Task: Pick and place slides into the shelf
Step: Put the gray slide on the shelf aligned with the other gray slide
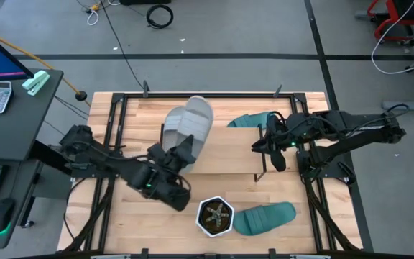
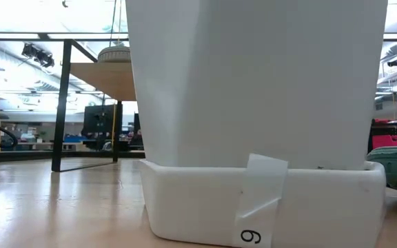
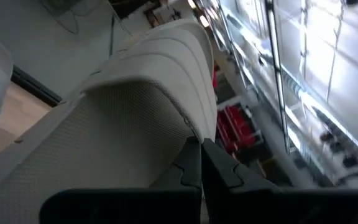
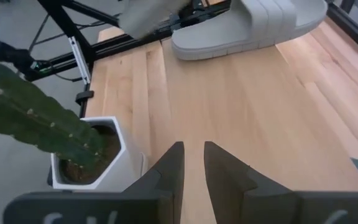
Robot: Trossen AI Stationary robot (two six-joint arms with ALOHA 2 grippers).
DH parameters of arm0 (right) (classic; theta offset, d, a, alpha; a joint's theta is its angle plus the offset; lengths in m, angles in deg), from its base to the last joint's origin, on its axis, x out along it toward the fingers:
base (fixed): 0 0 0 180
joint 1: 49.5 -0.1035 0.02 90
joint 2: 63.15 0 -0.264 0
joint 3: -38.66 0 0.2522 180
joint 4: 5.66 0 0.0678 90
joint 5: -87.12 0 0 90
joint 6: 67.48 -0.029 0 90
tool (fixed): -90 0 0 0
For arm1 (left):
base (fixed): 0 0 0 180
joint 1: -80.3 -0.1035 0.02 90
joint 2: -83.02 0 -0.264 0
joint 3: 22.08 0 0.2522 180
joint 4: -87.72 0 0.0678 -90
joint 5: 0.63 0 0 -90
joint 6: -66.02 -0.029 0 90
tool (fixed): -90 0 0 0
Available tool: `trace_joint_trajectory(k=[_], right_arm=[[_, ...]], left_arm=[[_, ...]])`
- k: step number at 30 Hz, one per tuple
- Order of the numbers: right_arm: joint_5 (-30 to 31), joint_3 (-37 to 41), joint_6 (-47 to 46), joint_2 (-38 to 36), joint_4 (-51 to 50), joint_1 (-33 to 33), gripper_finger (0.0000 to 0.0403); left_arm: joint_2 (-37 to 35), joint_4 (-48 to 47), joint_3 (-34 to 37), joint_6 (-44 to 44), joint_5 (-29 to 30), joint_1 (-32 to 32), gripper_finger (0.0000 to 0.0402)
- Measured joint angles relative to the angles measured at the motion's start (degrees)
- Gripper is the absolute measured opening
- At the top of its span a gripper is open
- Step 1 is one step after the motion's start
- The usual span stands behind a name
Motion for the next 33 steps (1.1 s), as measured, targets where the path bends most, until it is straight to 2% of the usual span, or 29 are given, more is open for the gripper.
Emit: trace_joint_trajectory(k=[6,10,20,33], right_arm=[[-2.5,0.0,2.3,0.0,0.0,0.3,0.0069],[-4.1,0.0,2.8,0.0,0.0,0.3,0.0069],[-5.3,0.0,3.9,0.0,0.0,0.3,0.0069],[-5.0,0.0,0.8,0.0,0.0,0.3,0.0069]], left_arm=[[3.4,2.2,0.0,8.8,0.0,-4.2,0.0001],[4.4,5.6,0.1,8.2,-0.3,-5.8,0.0001],[4.5,5.9,0.1,5.7,-5.2,-8.3,0.0001],[8.0,4.2,0.0,12.6,-6.2,-10.6,0.0001]])
